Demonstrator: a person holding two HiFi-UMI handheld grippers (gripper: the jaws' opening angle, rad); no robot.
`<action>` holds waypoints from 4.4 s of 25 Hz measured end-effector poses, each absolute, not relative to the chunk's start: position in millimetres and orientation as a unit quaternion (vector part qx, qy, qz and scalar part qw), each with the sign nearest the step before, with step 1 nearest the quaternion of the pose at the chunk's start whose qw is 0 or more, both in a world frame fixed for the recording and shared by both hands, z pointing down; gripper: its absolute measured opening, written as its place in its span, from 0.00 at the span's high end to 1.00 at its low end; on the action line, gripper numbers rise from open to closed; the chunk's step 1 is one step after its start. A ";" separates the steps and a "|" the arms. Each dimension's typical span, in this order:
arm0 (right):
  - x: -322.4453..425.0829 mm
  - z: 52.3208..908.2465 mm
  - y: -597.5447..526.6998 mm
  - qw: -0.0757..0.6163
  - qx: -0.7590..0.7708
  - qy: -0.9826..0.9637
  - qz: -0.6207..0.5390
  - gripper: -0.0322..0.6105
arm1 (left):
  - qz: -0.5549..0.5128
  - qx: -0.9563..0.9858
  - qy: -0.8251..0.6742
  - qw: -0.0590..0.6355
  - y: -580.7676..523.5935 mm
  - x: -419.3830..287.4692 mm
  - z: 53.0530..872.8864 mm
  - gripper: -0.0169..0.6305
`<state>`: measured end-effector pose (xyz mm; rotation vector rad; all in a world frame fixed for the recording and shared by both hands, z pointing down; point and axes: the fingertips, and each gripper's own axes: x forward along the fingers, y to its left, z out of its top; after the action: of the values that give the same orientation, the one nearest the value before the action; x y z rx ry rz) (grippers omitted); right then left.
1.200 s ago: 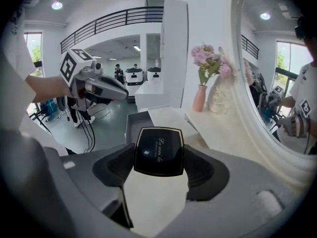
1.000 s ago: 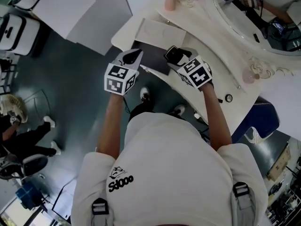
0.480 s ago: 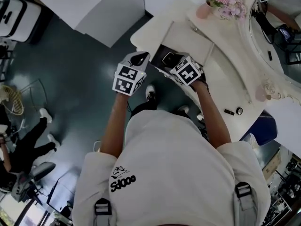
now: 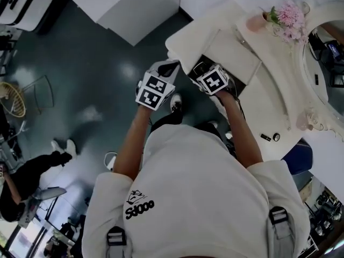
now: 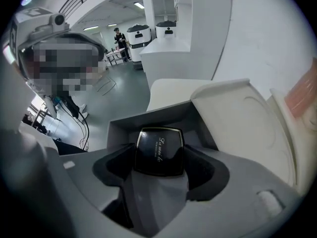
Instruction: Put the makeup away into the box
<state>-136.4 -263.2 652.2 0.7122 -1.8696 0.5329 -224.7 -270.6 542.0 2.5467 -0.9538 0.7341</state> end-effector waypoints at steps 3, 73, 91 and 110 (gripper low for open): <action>-137.2 657.7 -257.2 0.513 0.294 -0.772 0.233 0.47 | 0.262 0.891 -0.333 0.162 -271.8 -227.7 543.7 0.95; 339.5 658.9 47.8 0.376 0.585 -0.650 0.306 0.62 | 0.327 0.944 -0.003 0.048 -40.0 201.7 548.2 0.95; 276.5 469.4 11.3 0.299 0.673 -0.651 0.185 0.62 | 0.226 0.972 -0.048 0.038 -116.9 146.0 454.3 0.95; 31.4 491.3 -156.9 0.345 0.490 -0.792 0.117 0.62 | 0.212 0.947 -0.227 0.086 -225.6 -76.0 475.7 0.95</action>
<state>31.4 -156.9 491.3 1.2715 -2.0558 0.3049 -76.0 -225.6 475.7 2.8217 -0.6775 0.6323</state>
